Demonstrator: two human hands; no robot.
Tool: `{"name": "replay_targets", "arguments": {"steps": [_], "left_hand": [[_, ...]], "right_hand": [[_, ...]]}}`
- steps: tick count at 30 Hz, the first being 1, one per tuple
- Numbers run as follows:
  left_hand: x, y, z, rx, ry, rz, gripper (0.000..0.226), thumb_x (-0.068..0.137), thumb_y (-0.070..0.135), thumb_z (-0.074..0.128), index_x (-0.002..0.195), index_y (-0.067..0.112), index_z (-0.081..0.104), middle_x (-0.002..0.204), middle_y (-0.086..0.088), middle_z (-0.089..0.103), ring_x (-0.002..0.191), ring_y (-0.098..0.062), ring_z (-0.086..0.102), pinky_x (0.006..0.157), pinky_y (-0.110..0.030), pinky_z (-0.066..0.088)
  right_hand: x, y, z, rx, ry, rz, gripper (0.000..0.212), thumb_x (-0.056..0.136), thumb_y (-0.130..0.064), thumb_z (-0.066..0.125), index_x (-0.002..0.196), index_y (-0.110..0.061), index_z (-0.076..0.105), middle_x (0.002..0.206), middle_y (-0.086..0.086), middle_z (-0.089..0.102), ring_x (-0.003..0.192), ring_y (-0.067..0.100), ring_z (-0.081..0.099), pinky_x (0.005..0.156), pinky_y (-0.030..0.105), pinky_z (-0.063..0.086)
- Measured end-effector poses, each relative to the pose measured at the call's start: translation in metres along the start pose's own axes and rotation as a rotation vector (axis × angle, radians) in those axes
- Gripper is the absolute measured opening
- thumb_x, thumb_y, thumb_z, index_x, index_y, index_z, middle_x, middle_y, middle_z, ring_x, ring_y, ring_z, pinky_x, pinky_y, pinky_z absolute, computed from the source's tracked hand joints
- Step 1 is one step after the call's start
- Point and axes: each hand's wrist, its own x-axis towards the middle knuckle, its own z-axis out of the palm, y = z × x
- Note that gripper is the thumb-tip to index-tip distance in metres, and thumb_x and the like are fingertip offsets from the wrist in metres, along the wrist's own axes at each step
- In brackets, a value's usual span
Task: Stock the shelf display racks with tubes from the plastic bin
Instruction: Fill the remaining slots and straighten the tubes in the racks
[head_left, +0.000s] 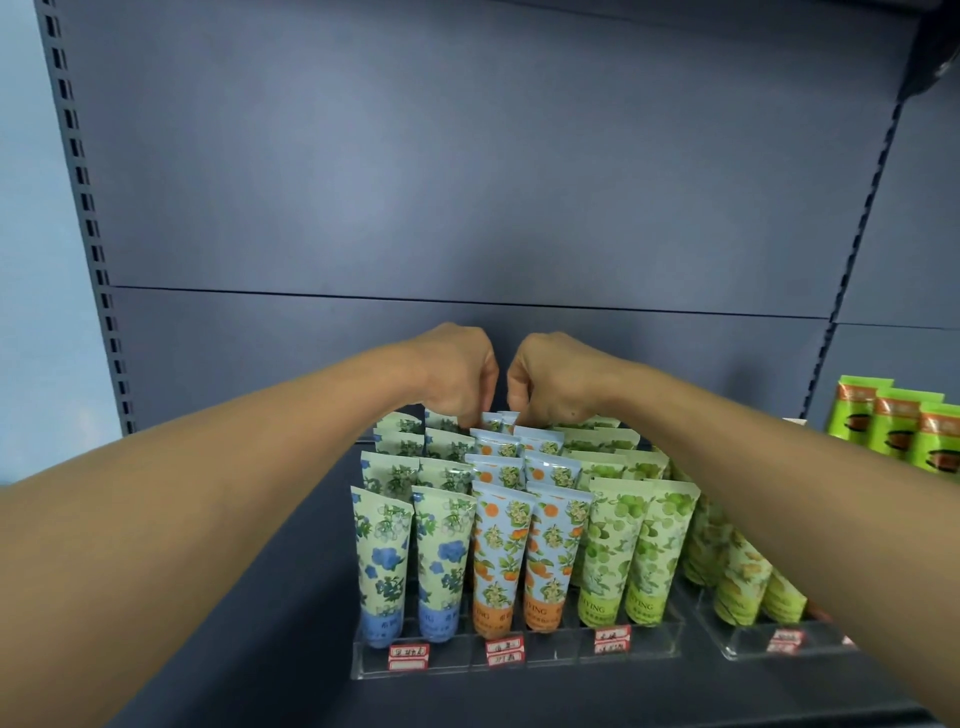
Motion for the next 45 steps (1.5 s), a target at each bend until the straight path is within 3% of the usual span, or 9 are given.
{"name": "replay_targets", "arguments": {"steps": [3, 9, 21, 34, 39, 45], "left_hand": [[-0.001, 0.000, 0.000, -0.032, 0.024, 0.006, 0.020, 0.071, 0.012, 0.080, 0.065, 0.019, 0.062, 0.060, 0.009, 0.055, 0.057, -0.003, 0.049, 0.051, -0.017, 0.038], [-0.002, 0.001, 0.000, -0.042, 0.032, 0.001, 0.020, 0.070, 0.014, 0.080, 0.066, 0.019, 0.062, 0.058, 0.009, 0.054, 0.056, -0.004, 0.048, 0.051, -0.018, 0.038], [-0.001, 0.001, 0.002, -0.053, 0.028, -0.024, 0.022, 0.072, 0.016, 0.079, 0.064, 0.021, 0.060, 0.060, 0.008, 0.055, 0.057, -0.005, 0.049, 0.050, -0.019, 0.037], [-0.003, 0.000, 0.003, -0.064, 0.029, -0.037, 0.013, 0.073, 0.016, 0.077, 0.073, 0.020, 0.065, 0.069, 0.008, 0.060, 0.072, -0.011, 0.055, 0.068, -0.025, 0.044], [-0.005, 0.000, 0.000, -0.095, 0.057, -0.032, 0.010, 0.074, 0.023, 0.078, 0.078, 0.020, 0.069, 0.068, 0.011, 0.060, 0.070, -0.006, 0.053, 0.067, -0.023, 0.042], [-0.017, 0.000, -0.010, -0.182, 0.166, -0.002, 0.011, 0.079, 0.023, 0.073, 0.072, 0.025, 0.065, 0.071, 0.011, 0.060, 0.072, -0.006, 0.053, 0.070, -0.023, 0.039]], "right_hand": [[0.001, 0.001, 0.001, 0.022, 0.015, 0.003, 0.006, 0.078, -0.013, 0.076, 0.078, -0.011, 0.070, 0.088, 0.002, 0.069, 0.085, 0.016, 0.062, 0.078, 0.030, 0.054], [-0.002, 0.002, 0.001, 0.038, 0.003, 0.026, 0.011, 0.077, -0.013, 0.076, 0.072, -0.014, 0.066, 0.071, -0.007, 0.060, 0.069, 0.009, 0.055, 0.062, 0.022, 0.046], [-0.005, 0.004, 0.000, 0.067, -0.008, 0.028, 0.011, 0.077, -0.017, 0.077, 0.073, -0.017, 0.067, 0.078, -0.004, 0.065, 0.078, 0.012, 0.059, 0.069, 0.025, 0.047], [-0.012, 0.005, -0.006, 0.110, 0.010, 0.010, 0.009, 0.076, -0.019, 0.078, 0.081, -0.015, 0.071, 0.080, -0.005, 0.069, 0.080, 0.010, 0.061, 0.068, 0.022, 0.047], [-0.021, 0.006, -0.013, 0.139, 0.062, -0.006, 0.011, 0.077, -0.014, 0.077, 0.082, -0.019, 0.068, 0.081, -0.008, 0.065, 0.082, 0.010, 0.059, 0.074, 0.023, 0.046], [-0.032, 0.007, -0.019, 0.200, 0.143, -0.022, 0.013, 0.085, -0.006, 0.064, 0.082, -0.016, 0.072, 0.075, -0.011, 0.065, 0.071, 0.001, 0.056, 0.058, 0.014, 0.042]]}}
